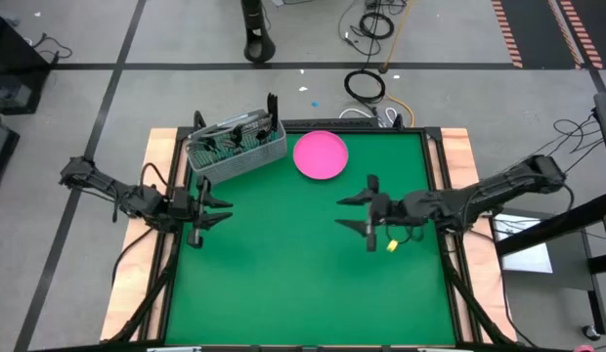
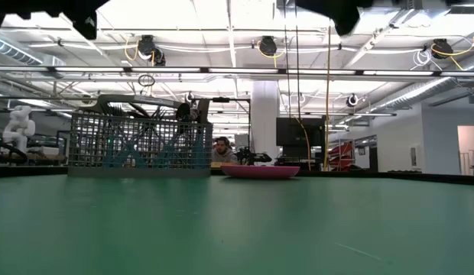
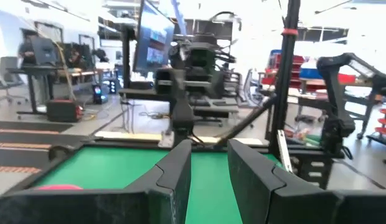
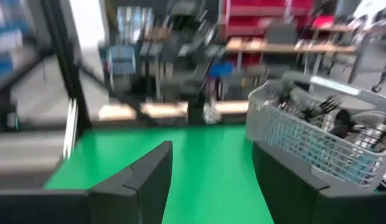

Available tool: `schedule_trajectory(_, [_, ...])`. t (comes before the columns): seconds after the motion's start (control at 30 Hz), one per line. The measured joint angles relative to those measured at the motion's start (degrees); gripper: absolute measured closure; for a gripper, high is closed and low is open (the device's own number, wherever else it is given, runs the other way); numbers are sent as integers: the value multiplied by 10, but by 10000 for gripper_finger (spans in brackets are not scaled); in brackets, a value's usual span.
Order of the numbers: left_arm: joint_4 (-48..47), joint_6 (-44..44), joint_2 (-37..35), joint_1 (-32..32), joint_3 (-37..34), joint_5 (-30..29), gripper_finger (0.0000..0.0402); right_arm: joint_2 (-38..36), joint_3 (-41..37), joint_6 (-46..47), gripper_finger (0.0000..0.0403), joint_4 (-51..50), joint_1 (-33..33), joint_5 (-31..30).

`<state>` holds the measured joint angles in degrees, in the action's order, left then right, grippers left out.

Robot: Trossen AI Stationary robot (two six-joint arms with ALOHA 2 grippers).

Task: Sort silverware
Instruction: Return to Home Position

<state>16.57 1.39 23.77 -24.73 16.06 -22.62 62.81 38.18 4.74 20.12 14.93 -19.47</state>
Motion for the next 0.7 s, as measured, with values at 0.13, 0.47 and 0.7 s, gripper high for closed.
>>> schedule_trajectory(0.13, [50, -11, 4, 17, -38, 10, 294, -41, -130, 35, 193, 165, -34, 33])
schedule_trajectory(0.47, [78, -40, 7, 161, -57, 104, 295, -62, -228, 96, 193, 228, -161, 157])
schedule_trajectory(0.7, [64, -56, 2, 257, -57, 186, 295, -69, -228, 91, 193, 184, -227, 228])
